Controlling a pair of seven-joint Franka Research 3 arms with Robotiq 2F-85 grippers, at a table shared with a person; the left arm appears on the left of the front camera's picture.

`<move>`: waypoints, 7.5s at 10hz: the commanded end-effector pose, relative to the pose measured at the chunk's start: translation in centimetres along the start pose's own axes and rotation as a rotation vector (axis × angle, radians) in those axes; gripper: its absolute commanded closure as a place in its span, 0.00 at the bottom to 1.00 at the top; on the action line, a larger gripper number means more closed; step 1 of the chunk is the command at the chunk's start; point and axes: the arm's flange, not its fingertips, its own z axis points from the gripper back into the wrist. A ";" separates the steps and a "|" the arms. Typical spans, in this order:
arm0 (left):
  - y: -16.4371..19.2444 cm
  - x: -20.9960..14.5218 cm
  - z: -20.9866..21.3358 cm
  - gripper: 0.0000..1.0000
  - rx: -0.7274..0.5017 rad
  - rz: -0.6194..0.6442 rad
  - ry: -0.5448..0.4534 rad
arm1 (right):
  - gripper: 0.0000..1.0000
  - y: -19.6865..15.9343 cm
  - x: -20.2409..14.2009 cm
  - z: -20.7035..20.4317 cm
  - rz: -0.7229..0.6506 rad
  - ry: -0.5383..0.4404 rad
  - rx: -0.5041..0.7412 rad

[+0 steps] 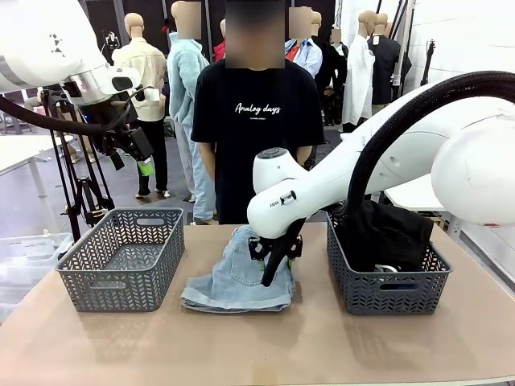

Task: Sort the tops and bottoms.
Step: Lift clothes from the center of the table with your right hand, then sort the clothes according to human instructions.

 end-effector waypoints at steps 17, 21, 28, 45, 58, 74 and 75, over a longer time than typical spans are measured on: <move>0.1 0.0 0.2 0.00 0.003 0.002 -0.010 | 1.00 -3.4 0.3 22.4 0.001 -0.314 0.106; 0.1 0.0 0.2 0.00 0.003 0.002 -0.010 | 1.00 -3.3 1.4 22.9 0.005 -0.307 0.120; 0.1 0.0 0.2 0.00 0.003 0.002 -0.010 | 1.00 -3.1 2.6 35.1 0.033 -0.495 0.116; 0.1 0.0 0.2 0.00 0.003 0.002 -0.010 | 1.00 -5.6 -0.3 46.8 0.027 -0.701 0.175; 0.1 0.0 0.2 0.00 0.003 0.002 -0.010 | 1.00 -5.6 -0.3 46.8 0.027 -0.701 0.175; 0.1 0.0 0.2 0.00 0.003 0.002 -0.010 | 1.00 -5.6 -0.3 46.8 0.027 -0.701 0.175; 0.1 0.0 0.2 0.00 0.003 0.002 -0.010 | 1.00 -5.6 -0.3 46.8 0.027 -0.701 0.175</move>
